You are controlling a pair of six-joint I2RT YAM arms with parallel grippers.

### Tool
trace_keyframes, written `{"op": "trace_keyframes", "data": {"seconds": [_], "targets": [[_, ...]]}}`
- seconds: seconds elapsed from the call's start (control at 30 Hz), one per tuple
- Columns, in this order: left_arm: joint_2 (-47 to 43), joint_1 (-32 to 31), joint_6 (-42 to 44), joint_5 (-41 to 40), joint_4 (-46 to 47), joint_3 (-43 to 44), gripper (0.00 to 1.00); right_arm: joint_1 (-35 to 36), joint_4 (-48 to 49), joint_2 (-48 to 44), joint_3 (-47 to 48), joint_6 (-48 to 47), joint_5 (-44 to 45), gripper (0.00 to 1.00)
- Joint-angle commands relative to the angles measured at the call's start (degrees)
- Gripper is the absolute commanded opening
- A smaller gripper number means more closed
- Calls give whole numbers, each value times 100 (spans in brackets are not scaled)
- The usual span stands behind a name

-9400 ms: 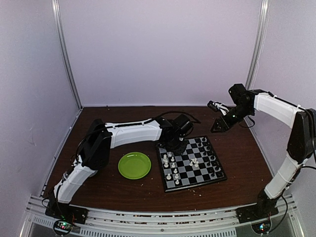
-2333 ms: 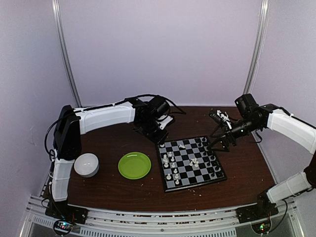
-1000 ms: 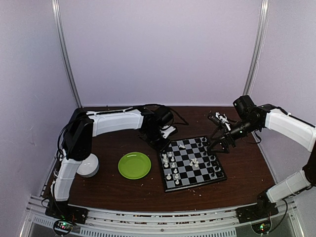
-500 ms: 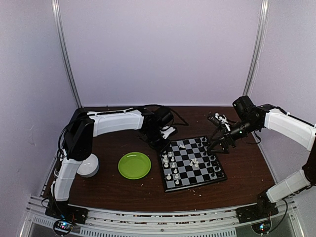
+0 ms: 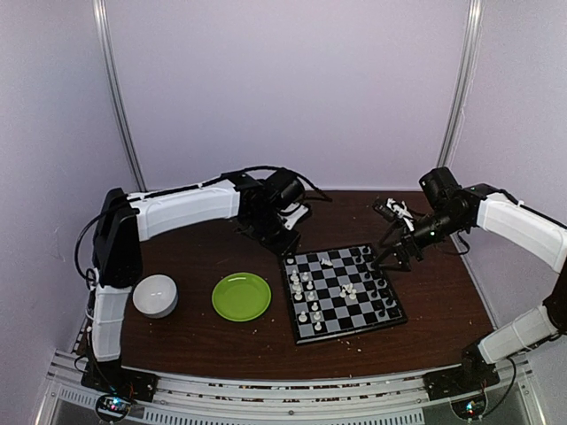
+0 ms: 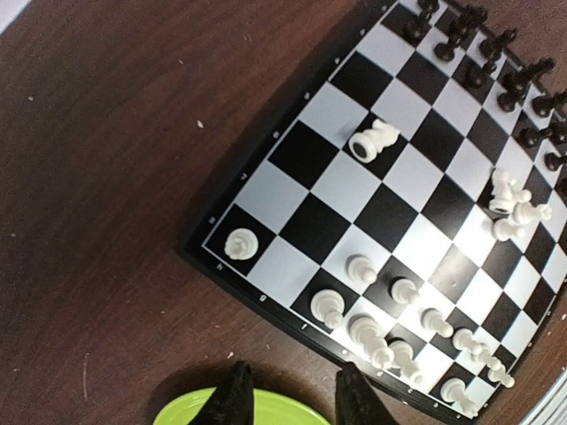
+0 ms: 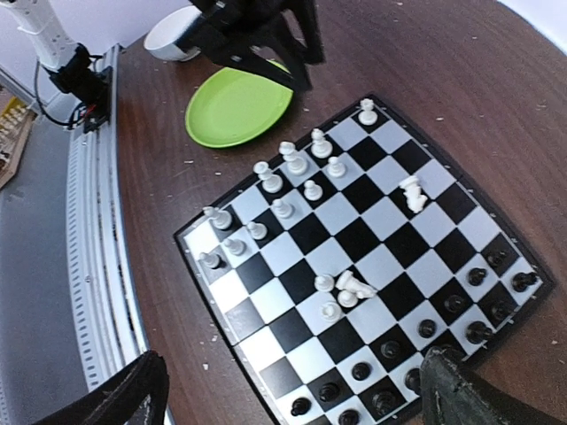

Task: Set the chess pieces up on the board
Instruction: Pick up the knight from the chessboard.

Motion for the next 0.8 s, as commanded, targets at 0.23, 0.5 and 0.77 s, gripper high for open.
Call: {"op": "trace_keyframes", "data": {"seconds": [0.23, 0.5, 0.77], "targets": [[-830, -166, 845, 528, 1126, -182, 32, -85, 720, -550, 568, 879, 2278, 100], [396, -26, 2438, 1771, 1038, 964, 41, -369, 462, -753, 416, 993, 2116, 100], [1453, 132, 2601, 1867, 1002, 1814, 53, -743, -65, -769, 298, 724, 1287, 100]]}}
